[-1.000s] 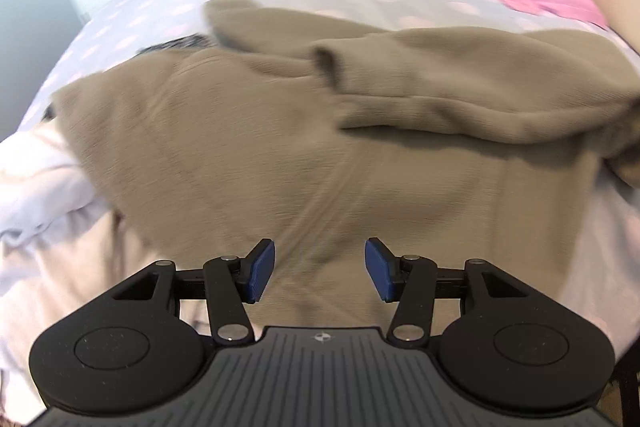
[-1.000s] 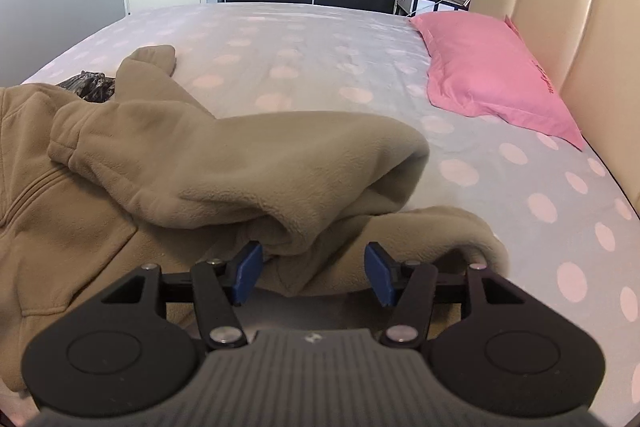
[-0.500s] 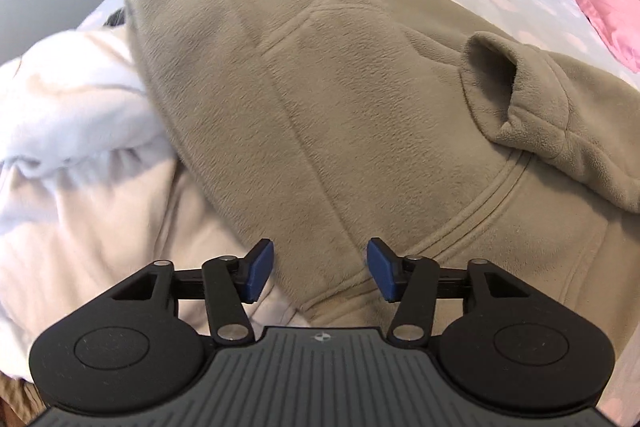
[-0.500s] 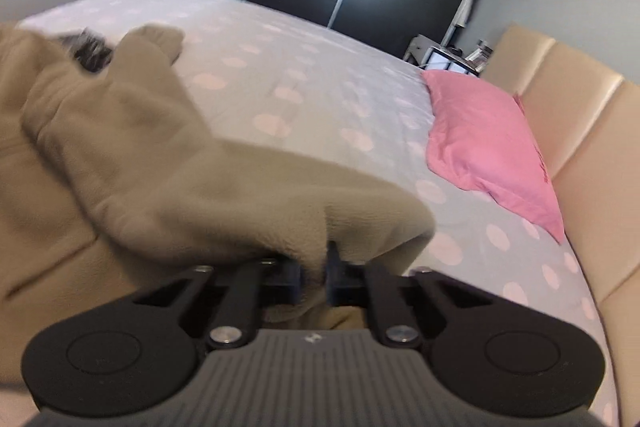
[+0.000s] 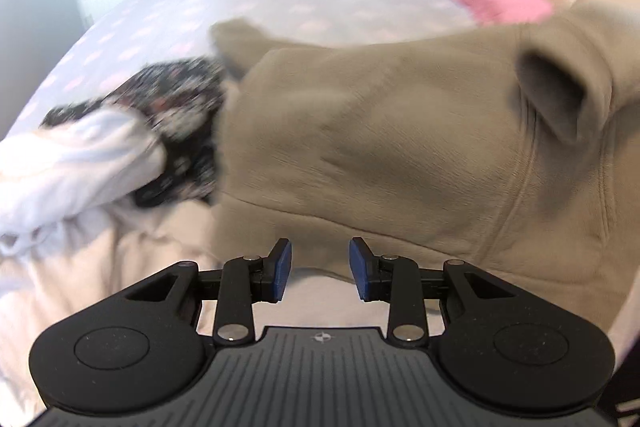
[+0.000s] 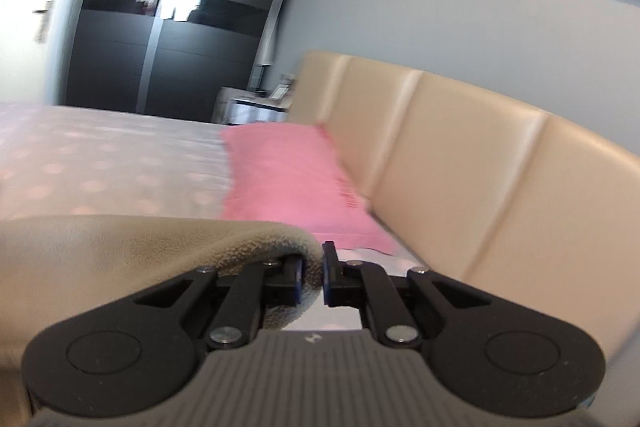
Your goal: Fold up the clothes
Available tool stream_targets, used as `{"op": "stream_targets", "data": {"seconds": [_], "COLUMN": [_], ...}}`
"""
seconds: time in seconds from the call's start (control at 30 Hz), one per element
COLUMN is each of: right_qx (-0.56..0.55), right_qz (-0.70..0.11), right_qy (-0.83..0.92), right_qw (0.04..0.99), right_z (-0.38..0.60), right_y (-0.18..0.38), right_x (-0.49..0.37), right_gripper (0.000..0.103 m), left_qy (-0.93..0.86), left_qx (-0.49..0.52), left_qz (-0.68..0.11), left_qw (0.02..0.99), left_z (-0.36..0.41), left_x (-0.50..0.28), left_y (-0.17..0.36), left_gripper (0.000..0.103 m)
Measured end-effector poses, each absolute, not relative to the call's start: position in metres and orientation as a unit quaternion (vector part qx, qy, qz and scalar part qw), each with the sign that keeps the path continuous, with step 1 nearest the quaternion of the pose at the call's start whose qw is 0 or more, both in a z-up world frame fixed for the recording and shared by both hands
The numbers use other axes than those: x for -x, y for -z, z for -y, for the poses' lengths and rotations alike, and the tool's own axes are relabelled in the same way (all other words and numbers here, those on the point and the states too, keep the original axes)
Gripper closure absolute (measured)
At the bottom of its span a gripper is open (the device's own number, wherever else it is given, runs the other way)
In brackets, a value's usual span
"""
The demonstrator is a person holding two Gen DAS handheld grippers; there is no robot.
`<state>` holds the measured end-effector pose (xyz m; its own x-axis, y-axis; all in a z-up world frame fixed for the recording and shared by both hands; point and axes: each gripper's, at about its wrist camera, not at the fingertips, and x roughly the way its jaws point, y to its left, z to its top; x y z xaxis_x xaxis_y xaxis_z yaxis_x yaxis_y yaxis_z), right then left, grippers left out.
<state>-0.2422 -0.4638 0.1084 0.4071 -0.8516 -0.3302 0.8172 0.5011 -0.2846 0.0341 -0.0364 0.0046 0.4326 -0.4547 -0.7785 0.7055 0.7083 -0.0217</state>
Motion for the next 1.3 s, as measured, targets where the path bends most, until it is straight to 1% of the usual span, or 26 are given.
{"op": "stream_targets", "data": {"seconds": [0.07,0.23,0.27,0.3,0.37,0.47,0.5,0.53,0.6,0.67,0.73,0.8,0.87,0.9,0.97,1.17,1.3], "right_qx": [0.030,-0.025,-0.044,-0.058,-0.066,-0.051,-0.049,-0.049,-0.063,-0.090,-0.127,-0.167,-0.198,-0.213,-0.236,-0.315,-0.299], "right_qz": [-0.239,-0.313,-0.326,-0.333,-0.347,-0.361,-0.363,-0.367,-0.376,-0.381,-0.388,-0.397,-0.399,-0.400,-0.395,-0.373,-0.388], "right_qy": [0.531,0.561,0.556,0.550,0.537,0.522,0.515,0.507,0.487,0.460,0.429,0.396,0.372,0.361,0.348,0.297,0.281], "right_qw": [0.813,0.766,0.764,0.764,0.766,0.771,0.775,0.778,0.786,0.796,0.806,0.811,0.814,0.815,0.817,0.821,0.825], "right_z": [0.478,0.509,0.513,0.515,0.518,0.515,0.514,0.511,0.503,0.495,0.484,0.474,0.469,0.466,0.462,0.461,0.458], "right_y": [-0.101,-0.055,-0.046,-0.040,-0.033,-0.037,-0.041,-0.047,-0.051,-0.051,-0.046,-0.034,-0.012,-0.002,0.020,0.070,0.081], "right_x": [0.264,0.303,0.307,0.309,0.308,0.308,0.309,0.310,0.320,0.330,0.334,0.332,0.325,0.321,0.315,0.295,0.280], "right_gripper": [0.094,0.093,0.093,0.093,0.092,0.090,0.084,0.074,0.064,0.061,0.051,0.047,0.040,0.035,0.033,0.033,0.032], "left_qy": [0.370,0.392,0.391,0.392,0.396,0.404,0.405,0.407,0.414,0.420,0.426,0.430,0.433,0.437,0.437,0.436,0.437], "left_qx": [-0.149,-0.145,-0.144,-0.143,-0.142,-0.145,-0.147,-0.149,-0.154,-0.157,-0.161,-0.166,-0.170,-0.174,-0.178,-0.189,-0.209], "left_qz": [-0.396,-0.400,-0.402,-0.402,-0.397,-0.392,-0.391,-0.391,-0.390,-0.389,-0.388,-0.390,-0.395,-0.397,-0.397,-0.393,-0.375], "left_qw": [0.827,0.816,0.815,0.815,0.816,0.814,0.813,0.812,0.808,0.805,0.802,0.798,0.792,0.789,0.787,0.787,0.790], "left_z": [0.039,0.062,0.067,0.073,0.089,0.112,0.121,0.130,0.149,0.166,0.183,0.199,0.213,0.219,0.226,0.245,0.263], "left_x": [-0.029,-0.033,-0.036,-0.038,-0.040,-0.052,-0.056,-0.061,-0.070,-0.078,-0.086,-0.097,-0.107,-0.112,-0.120,-0.141,-0.151], "left_y": [-0.012,-0.021,-0.023,-0.025,-0.028,-0.027,-0.026,-0.025,-0.020,-0.014,-0.006,0.003,0.013,0.018,0.028,0.051,0.062], "left_gripper": [0.073,0.072,0.071,0.065,0.056,0.056,0.056,0.056,0.056,0.055,0.054,0.053,0.053,0.053,0.053,0.052,0.049]}}
